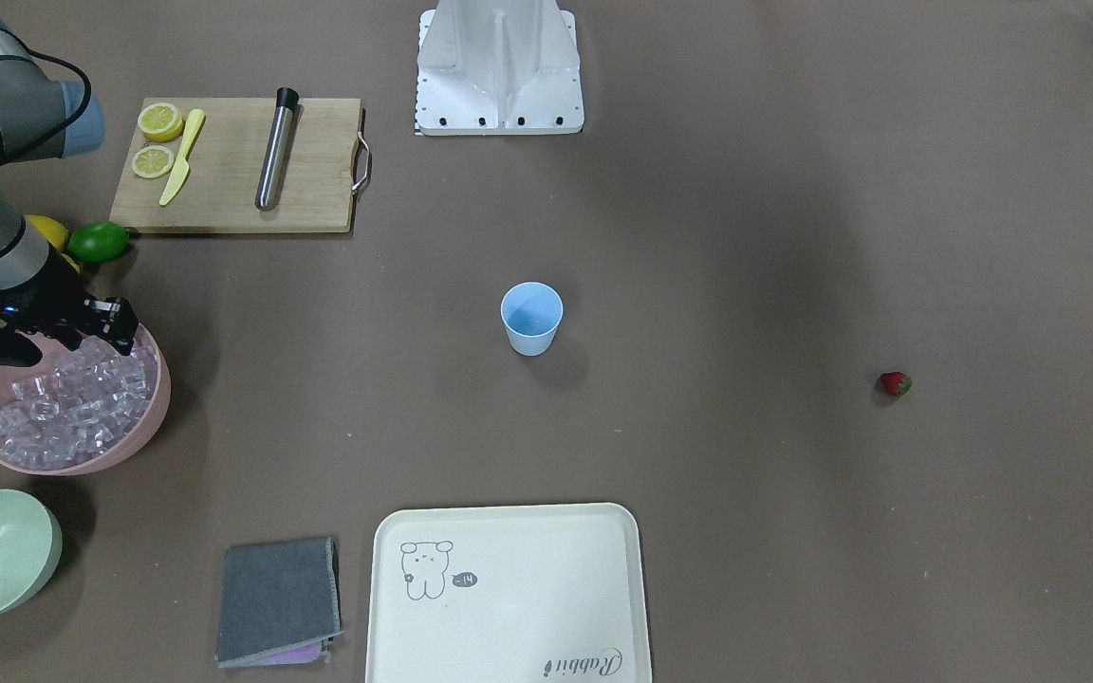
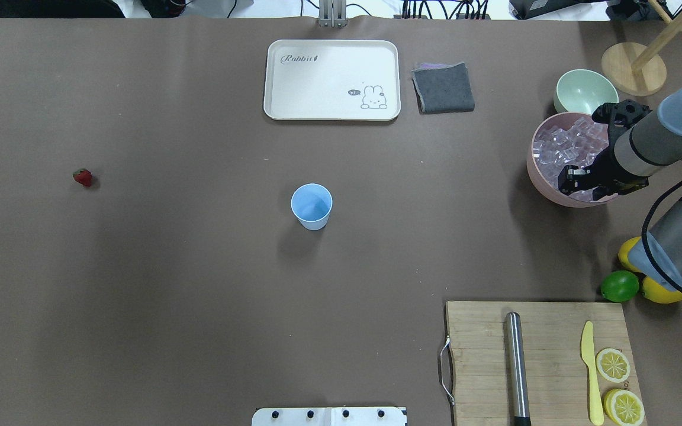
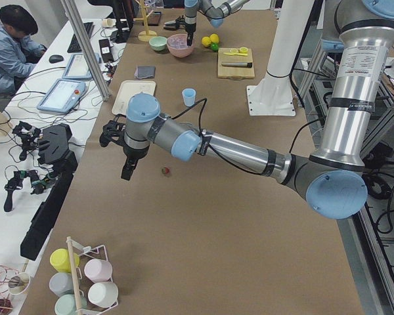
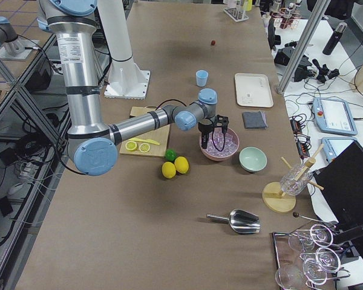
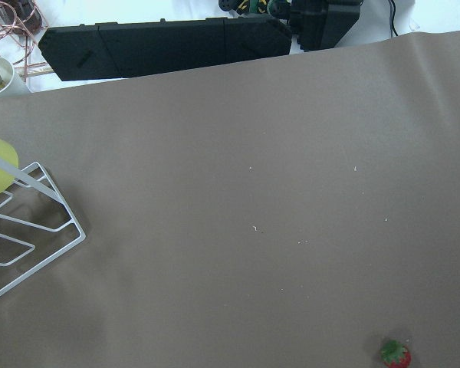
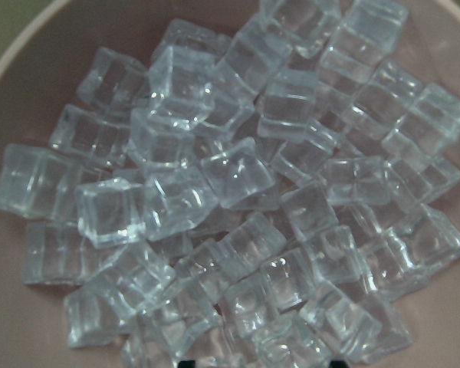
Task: Put ice and strawberries in cup
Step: 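Lower the right gripper into the ice and close on a cube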
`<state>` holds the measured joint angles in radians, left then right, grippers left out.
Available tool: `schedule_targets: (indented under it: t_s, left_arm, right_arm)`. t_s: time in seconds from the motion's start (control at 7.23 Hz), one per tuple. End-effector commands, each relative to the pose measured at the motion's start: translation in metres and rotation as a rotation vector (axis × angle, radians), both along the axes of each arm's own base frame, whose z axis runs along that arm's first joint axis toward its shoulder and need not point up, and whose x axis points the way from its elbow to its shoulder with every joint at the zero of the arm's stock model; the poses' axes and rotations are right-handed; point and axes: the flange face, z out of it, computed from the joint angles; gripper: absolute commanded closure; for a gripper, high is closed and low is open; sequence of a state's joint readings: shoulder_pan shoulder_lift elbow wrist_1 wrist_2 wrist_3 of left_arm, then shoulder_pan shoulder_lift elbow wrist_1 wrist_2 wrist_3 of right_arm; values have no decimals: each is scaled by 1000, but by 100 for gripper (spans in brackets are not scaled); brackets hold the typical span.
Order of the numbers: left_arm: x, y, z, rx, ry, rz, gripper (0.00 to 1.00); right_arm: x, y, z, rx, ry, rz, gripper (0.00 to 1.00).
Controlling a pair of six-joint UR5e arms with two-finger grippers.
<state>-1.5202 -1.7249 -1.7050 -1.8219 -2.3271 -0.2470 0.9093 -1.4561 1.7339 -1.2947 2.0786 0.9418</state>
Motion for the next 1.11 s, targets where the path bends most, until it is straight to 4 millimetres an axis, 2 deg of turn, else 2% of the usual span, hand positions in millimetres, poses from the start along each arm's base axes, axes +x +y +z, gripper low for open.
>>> schedule_targets:
  t_s: [0.0,0.14,0.55,0.83,0.97]
  left_arm:
    - [0,1,-1,2,0,0,2]
    - [0,1,-1,2,0,0,2]
    - [0,4,0,1,0,0,2]
    - [0,4,0,4,-1,-1,2]
    - [0,4,0,4,-1,-1,2]
  right_arm:
    - [2,2,-5,4,-8,1,62]
    - [3,2,-6,7,-7,3,69]
    - [3,2,-6,7,-7,3,71]
    - [4,4,-18,17,-29,-3,82]
    - [6,3,-27,22,-38,-3,84]
